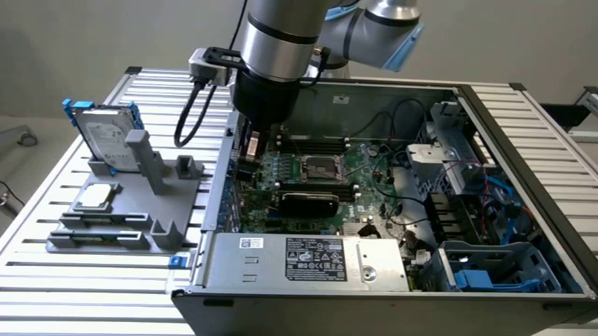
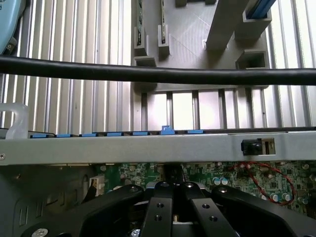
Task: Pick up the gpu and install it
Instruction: 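Press down on the gpu until it lock into place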
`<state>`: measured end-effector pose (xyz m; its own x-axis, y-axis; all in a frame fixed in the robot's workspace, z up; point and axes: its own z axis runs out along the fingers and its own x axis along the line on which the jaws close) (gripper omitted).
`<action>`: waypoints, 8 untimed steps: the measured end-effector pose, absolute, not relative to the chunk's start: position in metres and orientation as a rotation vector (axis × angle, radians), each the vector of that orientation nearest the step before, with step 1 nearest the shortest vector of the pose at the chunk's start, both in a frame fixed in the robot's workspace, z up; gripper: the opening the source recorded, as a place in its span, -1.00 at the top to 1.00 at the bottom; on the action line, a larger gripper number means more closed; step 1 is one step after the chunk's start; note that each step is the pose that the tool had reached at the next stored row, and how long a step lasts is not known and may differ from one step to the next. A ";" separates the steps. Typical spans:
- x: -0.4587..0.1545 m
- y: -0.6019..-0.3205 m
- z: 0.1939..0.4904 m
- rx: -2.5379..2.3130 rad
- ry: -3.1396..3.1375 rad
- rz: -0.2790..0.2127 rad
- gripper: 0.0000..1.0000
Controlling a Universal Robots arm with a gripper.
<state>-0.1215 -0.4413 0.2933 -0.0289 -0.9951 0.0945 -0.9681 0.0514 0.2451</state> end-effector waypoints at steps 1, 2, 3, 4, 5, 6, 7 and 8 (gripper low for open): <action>-0.121 -0.441 0.293 2.003 -2.091 -0.163 0.79; -0.122 -0.441 0.293 2.001 -2.092 -0.162 0.79; -0.122 -0.441 0.293 1.998 -2.093 -0.160 0.79; -0.122 -0.441 0.293 1.996 -2.095 -0.160 0.79; -0.122 -0.441 0.293 1.994 -2.096 -0.159 0.79; -0.122 -0.441 0.293 1.992 -2.098 -0.159 0.79; -0.122 -0.441 0.293 1.990 -2.100 -0.160 0.79; -0.122 -0.441 0.293 1.988 -2.102 -0.160 0.79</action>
<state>-0.1216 -0.4410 0.2933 -0.0426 -0.9940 0.1004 -0.9673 0.0661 0.2448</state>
